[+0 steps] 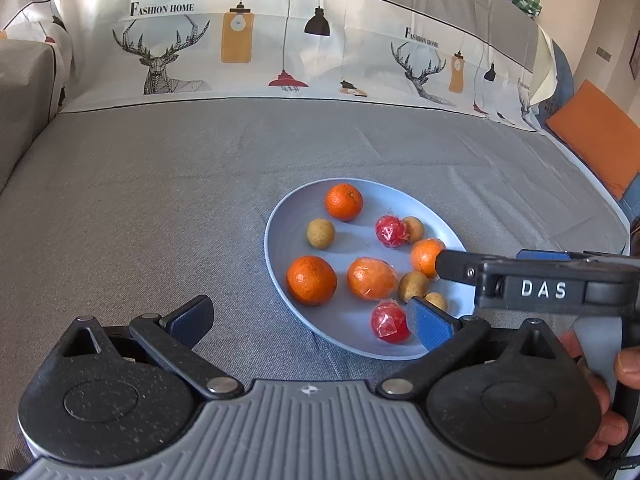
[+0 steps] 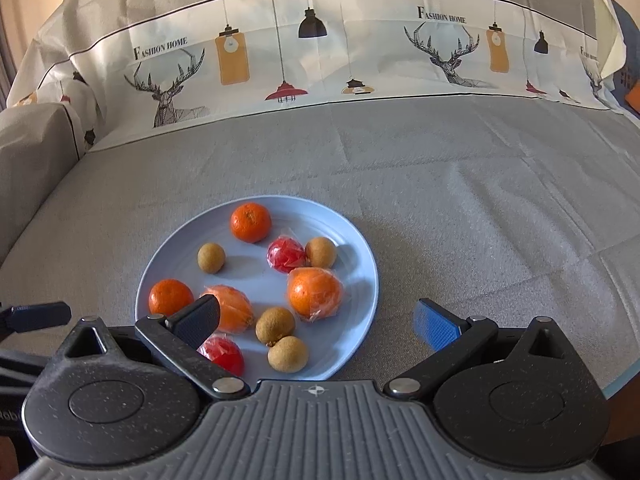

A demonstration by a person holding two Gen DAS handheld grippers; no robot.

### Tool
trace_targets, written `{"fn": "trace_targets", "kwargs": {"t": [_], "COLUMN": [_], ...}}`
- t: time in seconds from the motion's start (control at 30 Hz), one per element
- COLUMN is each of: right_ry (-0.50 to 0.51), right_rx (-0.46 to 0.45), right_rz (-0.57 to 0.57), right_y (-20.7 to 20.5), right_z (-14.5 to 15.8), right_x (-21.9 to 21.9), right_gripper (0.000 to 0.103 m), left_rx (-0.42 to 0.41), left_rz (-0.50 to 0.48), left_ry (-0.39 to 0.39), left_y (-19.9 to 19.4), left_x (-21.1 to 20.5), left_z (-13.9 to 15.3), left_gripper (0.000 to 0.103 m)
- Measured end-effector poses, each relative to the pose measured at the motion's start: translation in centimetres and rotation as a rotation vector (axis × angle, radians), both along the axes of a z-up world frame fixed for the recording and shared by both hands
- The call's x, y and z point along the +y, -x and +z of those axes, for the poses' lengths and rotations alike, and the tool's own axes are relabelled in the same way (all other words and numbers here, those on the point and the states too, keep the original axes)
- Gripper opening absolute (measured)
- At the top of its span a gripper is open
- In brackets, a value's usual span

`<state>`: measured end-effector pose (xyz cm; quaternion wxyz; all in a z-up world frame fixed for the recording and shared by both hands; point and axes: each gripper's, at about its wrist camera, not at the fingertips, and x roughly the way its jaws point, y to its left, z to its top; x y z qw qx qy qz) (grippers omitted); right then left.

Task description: Organize fruits

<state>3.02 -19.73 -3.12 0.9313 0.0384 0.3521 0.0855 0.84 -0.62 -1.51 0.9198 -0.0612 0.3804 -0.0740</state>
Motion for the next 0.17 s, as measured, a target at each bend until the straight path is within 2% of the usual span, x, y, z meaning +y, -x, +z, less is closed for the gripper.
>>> {"fn": "trace_targets", "kwargs": {"t": [0.17], "right_ry": [-0.035], "right_rx": [-0.012], "right_rz": [-0.034], "right_y": [-0.42], "right_z": [0.35], "right_x": [-0.73], "right_gripper": [0.102], "left_rx": [-0.017], "left_rz": [-0.015], "left_ry": [0.010], "left_y": [-0.10], "left_x": [-0.04], "left_z": [0.13], "left_gripper": [0.102]}}
